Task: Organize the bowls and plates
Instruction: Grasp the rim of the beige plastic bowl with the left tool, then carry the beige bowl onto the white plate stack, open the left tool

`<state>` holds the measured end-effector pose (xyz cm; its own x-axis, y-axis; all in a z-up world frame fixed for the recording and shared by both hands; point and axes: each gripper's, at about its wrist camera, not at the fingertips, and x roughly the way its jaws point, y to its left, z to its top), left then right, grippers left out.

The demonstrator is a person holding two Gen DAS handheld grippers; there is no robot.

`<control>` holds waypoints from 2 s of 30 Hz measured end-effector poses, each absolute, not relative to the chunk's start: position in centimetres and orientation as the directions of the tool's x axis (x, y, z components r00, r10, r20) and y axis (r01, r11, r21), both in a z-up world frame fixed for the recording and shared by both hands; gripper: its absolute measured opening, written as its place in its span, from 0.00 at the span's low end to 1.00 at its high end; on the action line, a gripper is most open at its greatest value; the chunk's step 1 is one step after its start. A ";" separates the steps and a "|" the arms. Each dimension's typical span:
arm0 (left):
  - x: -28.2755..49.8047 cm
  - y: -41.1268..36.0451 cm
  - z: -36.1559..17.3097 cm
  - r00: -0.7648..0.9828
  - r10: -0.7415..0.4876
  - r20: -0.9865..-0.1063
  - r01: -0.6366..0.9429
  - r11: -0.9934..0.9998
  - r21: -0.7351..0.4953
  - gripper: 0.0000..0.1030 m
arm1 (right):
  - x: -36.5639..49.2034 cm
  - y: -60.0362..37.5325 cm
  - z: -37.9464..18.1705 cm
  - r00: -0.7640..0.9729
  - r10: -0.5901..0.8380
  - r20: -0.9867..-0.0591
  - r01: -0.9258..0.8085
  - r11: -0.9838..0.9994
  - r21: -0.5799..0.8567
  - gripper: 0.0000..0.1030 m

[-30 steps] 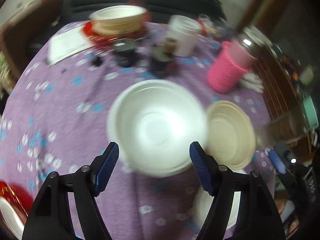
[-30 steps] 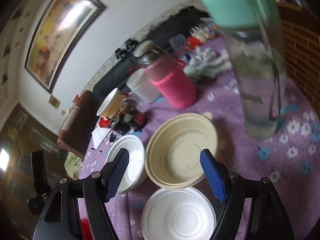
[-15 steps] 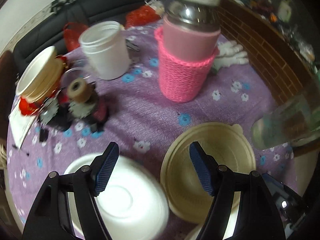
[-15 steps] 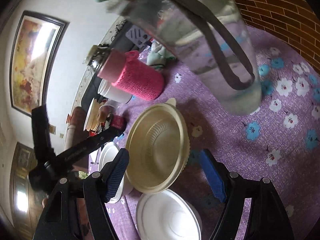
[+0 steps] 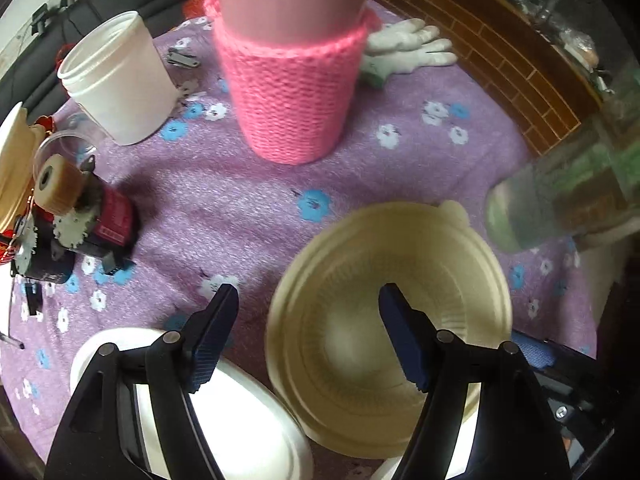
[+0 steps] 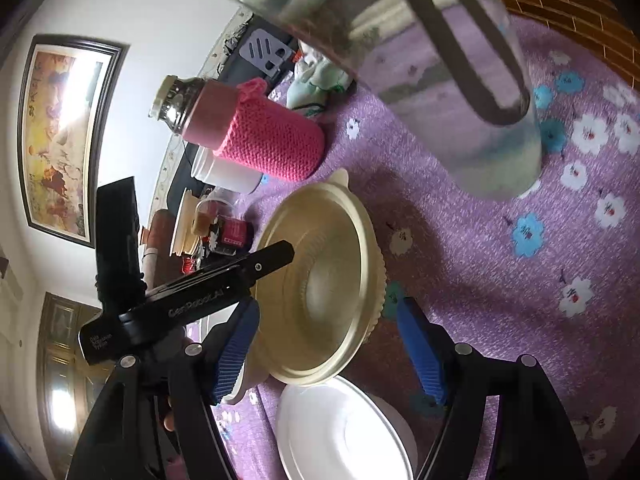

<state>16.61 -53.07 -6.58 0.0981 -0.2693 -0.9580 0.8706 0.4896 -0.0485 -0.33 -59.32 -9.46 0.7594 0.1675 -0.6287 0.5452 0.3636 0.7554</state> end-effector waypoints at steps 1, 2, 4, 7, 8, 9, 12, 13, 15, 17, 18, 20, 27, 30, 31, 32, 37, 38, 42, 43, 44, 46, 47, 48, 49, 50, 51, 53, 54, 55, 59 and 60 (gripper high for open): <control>16.4 -53.1 -6.6 0.098 -0.267 -0.959 0.875 0.482 -0.045 0.60 | -0.3 -59.4 -9.6 0.761 0.177 -0.624 0.543 0.353 0.762 0.73; 16.1 -53.0 -6.6 0.095 -0.263 -0.960 0.882 0.470 -0.042 0.56 | -0.3 -59.4 -9.8 0.765 0.185 -0.617 0.539 0.342 0.770 0.73; 15.7 -53.1 -6.8 0.094 -0.253 -0.963 0.886 0.462 -0.035 0.44 | -0.2 -59.4 -9.9 0.767 0.188 -0.614 0.536 0.338 0.773 0.73; 15.3 -53.2 -6.9 0.101 -0.248 -0.964 0.891 0.453 -0.023 0.32 | -0.3 -59.3 -9.9 0.769 0.202 -0.606 0.526 0.339 0.780 0.67; 15.3 -53.0 -6.8 0.108 -0.247 -0.963 0.892 0.453 -0.016 0.30 | -0.2 -59.4 -10.0 0.765 0.211 -0.609 0.529 0.335 0.780 0.62; 15.2 -53.0 -6.8 0.116 -0.247 -0.962 0.891 0.455 -0.010 0.29 | -0.1 -59.4 -10.2 0.756 0.216 -0.617 0.538 0.332 0.775 0.54; 15.4 -52.5 -6.5 0.128 -0.252 -0.959 0.883 0.470 -0.006 0.22 | -0.1 -59.8 -10.9 0.732 0.199 -0.652 0.580 0.320 0.749 0.28; 15.7 -52.5 -6.6 0.128 -0.248 -0.960 0.879 0.476 -0.006 0.18 | -0.2 -59.9 -11.0 0.727 0.193 -0.659 0.590 0.316 0.743 0.20; 16.1 -52.1 -6.6 0.111 -0.247 -0.963 0.870 0.492 -0.026 0.16 | -0.5 -60.1 -10.9 0.729 0.175 -0.662 0.597 0.312 0.739 0.17; 16.1 -52.0 -6.5 0.115 -0.247 -0.962 0.866 0.499 -0.025 0.15 | -0.6 -59.9 -10.4 0.733 0.145 -0.664 0.596 0.332 0.731 0.17; 16.0 -52.0 -6.4 0.121 -0.247 -0.961 0.865 0.502 -0.020 0.15 | -0.6 -59.8 -10.1 0.734 0.132 -0.666 0.597 0.343 0.725 0.17; 15.8 -51.8 -6.1 0.136 -0.250 -0.959 0.861 0.509 -0.010 0.15 | -0.6 -59.6 -9.7 0.736 0.115 -0.667 0.596 0.355 0.720 0.17; 15.2 -50.7 -3.1 0.163 -0.303 -0.939 0.847 0.530 -0.024 0.15 | -1.8 -59.2 -7.8 0.774 0.080 -0.628 0.557 0.384 0.736 0.16; 14.7 -49.4 -1.3 0.182 -0.323 -0.929 0.839 0.544 -0.025 0.15 | -2.5 -58.8 -6.2 0.797 0.048 -0.602 0.533 0.415 0.738 0.16; 14.5 -48.9 -0.8 0.189 -0.329 -0.925 0.834 0.551 -0.026 0.15 | -2.8 -58.5 -5.7 0.804 0.045 -0.593 0.522 0.423 0.741 0.16; 14.3 -48.1 -0.1 0.197 -0.338 -0.920 0.827 0.561 -0.029 0.15 | -2.7 -58.2 -5.0 0.810 0.045 -0.585 0.511 0.435 0.742 0.16; 13.1 -42.1 3.5 0.258 -0.380 -0.888 0.777 0.628 -0.043 0.15 | -3.0 -55.4 -2.8 0.830 0.084 -0.551 0.446 0.493 0.747 0.16; 12.8 -40.0 4.3 0.277 -0.382 -0.882 0.757 0.652 -0.045 0.15 | -2.9 -54.5 -2.4 0.836 0.101 -0.539 0.424 0.505 0.752 0.16; 12.2 -32.8 5.9 0.322 -0.367 -0.873 0.680 0.731 -0.057 0.15 | -2.4 -49.9 -0.6 0.849 0.175 -0.499 0.333 0.556 0.762 0.16; 12.0 -30.7 6.2 0.327 -0.358 -0.874 0.657 0.752 -0.062 0.15 | -2.5 -48.7 -0.1 0.852 0.198 -0.485 0.307 0.562 0.768 0.16; 11.9 -29.4 6.2 0.329 -0.353 -0.876 0.640 0.765 -0.067 0.15 | -2.4 -47.0 0.3 0.850 0.228 -0.475 0.275 0.576 0.769 0.16; 11.3 -24.3 6.5 0.351 -0.322 -0.879 0.575 0.815 -0.069 0.15 | -2.3 -44.4 1.0 0.847 0.268 -0.459 0.231 0.593 0.771 0.16; 11.0 -22.9 6.6 0.362 -0.310 -0.879 0.554 0.830 -0.064 0.15 | -2.0 -42.5 1.2 0.838 0.302 -0.454 0.202 0.601 0.773 0.16; 10.6 -20.4 6.7 0.378 -0.292 -0.879 0.523 0.851 -0.058 0.15 | -1.7 -40.8 1.5 0.828 0.331 -0.453 0.179 0.609 0.772 0.16; 10.4 -18.6 6.6 0.387 -0.276 -0.880 0.499 0.865 -0.052 0.15 | -1.3 -38.9 1.7 0.816 0.358 -0.453 0.157 0.618 0.770 0.16; 10.0 -16.5 6.6 0.396 -0.256 -0.882 0.471 0.881 -0.044 0.15 | -0.8 -36.8 1.8 0.804 0.384 -0.454 0.134 0.627 0.768 0.16; 9.6 -14.2 6.4 0.405 -0.236 -0.883 0.440 0.897 -0.038 0.15 | -0.4 -35.1 2.0 0.792 0.405 -0.457 0.116 0.635 0.764 0.16; 9.1 -10.8 6.1 0.416 -0.212 -0.884 0.397 0.917 -0.033 0.15 | 0.5 -31.2 2.2 0.758 0.446 -0.476 0.080 0.660 0.747 0.16; 8.8 -8.8 5.7 0.418 -0.195 -0.887 0.371 0.928 -0.029 0.16 | 1.0 -29.4 2.2 0.744 0.457 -0.487 0.067 0.674 0.736 0.16; 8.5 -7.1 5.3 0.417 -0.182 -0.890 0.346 0.938 -0.030 0.16 | 1.3 -28.0 2.2 0.733 0.465 -0.496 0.056 0.686 0.726 0.17; 7.5 -1.9 3.6 0.407 -0.172 -0.897 0.279 0.959 -0.058 0.16 | 2.3 -21.2 1.6 0.668 0.503 -0.549 0.014 0.728 0.685 0.18; 7.2 -0.6 3.0 0.404 -0.171 -0.899 0.257 0.964 -0.068 0.16 | 2.5 -19.9 1.3 0.654 0.508 -0.561 0.008 0.737 0.676 0.19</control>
